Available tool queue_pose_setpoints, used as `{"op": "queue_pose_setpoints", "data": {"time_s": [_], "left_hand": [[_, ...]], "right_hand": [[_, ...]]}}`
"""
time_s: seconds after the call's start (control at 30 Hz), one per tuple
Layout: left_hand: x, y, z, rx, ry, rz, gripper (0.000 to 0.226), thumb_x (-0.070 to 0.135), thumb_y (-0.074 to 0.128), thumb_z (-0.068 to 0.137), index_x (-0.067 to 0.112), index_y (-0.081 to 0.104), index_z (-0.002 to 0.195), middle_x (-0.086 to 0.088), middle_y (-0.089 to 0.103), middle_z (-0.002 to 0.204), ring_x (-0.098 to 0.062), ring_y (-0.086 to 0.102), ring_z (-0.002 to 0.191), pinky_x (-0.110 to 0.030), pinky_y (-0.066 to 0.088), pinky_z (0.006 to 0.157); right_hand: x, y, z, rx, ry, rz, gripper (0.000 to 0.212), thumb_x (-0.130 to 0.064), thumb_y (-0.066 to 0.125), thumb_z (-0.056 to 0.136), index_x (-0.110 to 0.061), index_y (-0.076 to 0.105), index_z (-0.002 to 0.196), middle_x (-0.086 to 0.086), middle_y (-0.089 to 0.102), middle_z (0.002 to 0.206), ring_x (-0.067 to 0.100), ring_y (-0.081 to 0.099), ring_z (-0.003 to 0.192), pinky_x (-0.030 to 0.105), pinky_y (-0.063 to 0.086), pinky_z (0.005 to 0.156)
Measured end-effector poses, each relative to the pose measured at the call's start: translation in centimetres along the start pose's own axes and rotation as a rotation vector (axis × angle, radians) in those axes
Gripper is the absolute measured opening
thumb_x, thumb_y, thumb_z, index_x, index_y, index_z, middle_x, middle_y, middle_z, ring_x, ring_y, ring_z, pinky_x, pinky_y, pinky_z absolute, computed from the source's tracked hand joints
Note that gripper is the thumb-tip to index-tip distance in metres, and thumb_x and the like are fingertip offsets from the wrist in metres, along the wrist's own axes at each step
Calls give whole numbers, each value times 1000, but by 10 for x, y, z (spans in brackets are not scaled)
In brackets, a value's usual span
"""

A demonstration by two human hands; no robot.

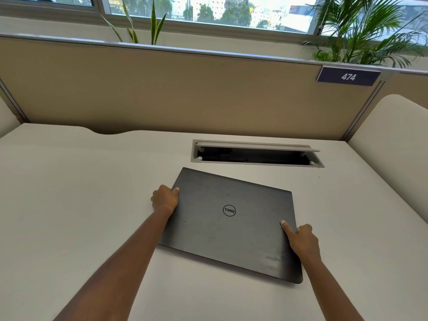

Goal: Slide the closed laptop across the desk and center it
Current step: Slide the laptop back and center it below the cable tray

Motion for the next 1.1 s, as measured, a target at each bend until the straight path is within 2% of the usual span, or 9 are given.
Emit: {"op": "queue_pose_setpoints", "data": {"time_s": [0.13, 0.37, 0.53, 0.63, 0.7, 0.8, 0.9, 1.0, 1.1], "left_hand": [[5, -7, -12, 35, 76, 17, 38, 20, 49, 95, -9, 55, 120, -29, 55, 127, -42, 49, 120, -43, 41, 102], [-1, -13, -38, 86, 127, 129, 40, 24, 45, 97, -8, 53, 119, -27, 49, 128, -40, 47, 120, -43, 42, 100], [-4, -14, -51, 86, 120, 179, 42, 26, 43, 97, -9, 55, 118, -27, 49, 128, -40, 49, 119, -42, 44, 98], [-4, -14, -51, 70, 94, 130, 44, 27, 44, 97, -10, 55, 118, -29, 52, 128, -40, 50, 118, -42, 44, 98], [-7, -15, -47, 49, 52, 69, 46, 27, 46, 96, -12, 54, 118, -30, 54, 127, -42, 50, 119, -43, 44, 99], [-15, -16, -40, 21, -23, -48, 45, 25, 51, 93, -14, 55, 116, -31, 58, 123, -44, 53, 116, -44, 45, 98], [-24, -17, -36, 21, -103, -181, 36, 14, 56, 89, -14, 55, 110, -30, 61, 118, -43, 57, 108, -41, 48, 89], [-32, -15, -34, 11, -170, -299, 20, 8, 57, 88, -5, 48, 77, -23, 55, 91, -32, 49, 84, -32, 39, 72], [-35, -9, -36, -3, -208, -385, 22, 8, 58, 89, -3, 44, 76, -16, 49, 84, -29, 44, 83, -29, 35, 74]], "right_hand": [[-3, -3, -6, 25, -7, -60, 51, -45, 53, 89, 2, 41, 105, 28, 56, 116, 41, 54, 107, 41, 44, 83], [-2, -7, -15, 55, -49, -93, 53, -42, 51, 91, 7, 55, 111, 27, 60, 115, 41, 54, 108, 41, 45, 90], [4, -9, -19, 51, -93, -51, 45, -33, 53, 92, 11, 61, 90, 23, 63, 89, 34, 53, 83, 36, 39, 72], [8, -8, -15, 45, -68, -10, 47, -33, 54, 91, -4, 42, 57, 12, 47, 62, 28, 43, 64, 32, 31, 56], [10, -7, -12, 34, -38, 19, 54, -34, 56, 91, -9, 31, 49, 7, 39, 54, 22, 39, 54, 29, 26, 48], [15, -4, -5, 7, 18, 60, 55, -32, 60, 89, -10, 34, 45, 6, 42, 52, 18, 39, 50, 28, 26, 46], [20, -2, 3, -49, 101, 129, 42, -30, 68, 83, -1, 49, 60, 15, 55, 74, 29, 51, 71, 31, 40, 64], [20, -5, 9, -83, 163, 236, 39, -26, 74, 79, 3, 49, 87, 17, 52, 95, 31, 49, 89, 44, 44, 83], [10, -14, 19, -58, 163, 278, 38, -24, 73, 79, 2, 50, 93, 15, 50, 98, 29, 47, 90, 38, 39, 77]]}}
Point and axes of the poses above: each hand's wrist, its own z-axis towards the middle knuckle, its own y-axis out of the palm, x = y × z, the point moved 9 cm from there along z, towards the middle knuckle
